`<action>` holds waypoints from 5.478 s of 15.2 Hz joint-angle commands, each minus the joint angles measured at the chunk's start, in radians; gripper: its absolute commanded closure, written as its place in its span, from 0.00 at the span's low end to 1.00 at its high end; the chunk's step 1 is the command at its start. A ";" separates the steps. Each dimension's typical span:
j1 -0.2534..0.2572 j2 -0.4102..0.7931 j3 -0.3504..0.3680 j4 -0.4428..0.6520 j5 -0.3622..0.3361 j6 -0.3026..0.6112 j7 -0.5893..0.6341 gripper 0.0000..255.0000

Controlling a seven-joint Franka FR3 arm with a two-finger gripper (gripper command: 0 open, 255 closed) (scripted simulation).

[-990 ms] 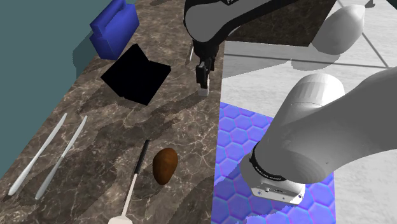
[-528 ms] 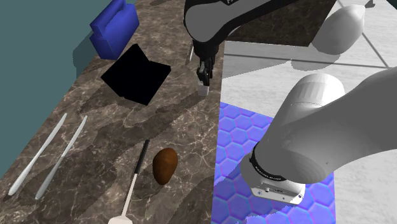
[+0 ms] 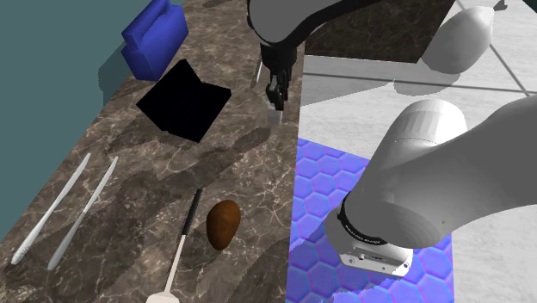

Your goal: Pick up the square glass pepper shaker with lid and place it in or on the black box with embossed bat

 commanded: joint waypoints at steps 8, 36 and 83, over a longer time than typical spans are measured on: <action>0.004 -0.054 0.024 0.088 0.020 -0.142 -0.008 1.00; 0.092 0.208 0.105 0.575 0.143 -0.374 0.036 1.00; 0.146 0.670 0.136 0.868 0.247 -0.216 0.085 0.00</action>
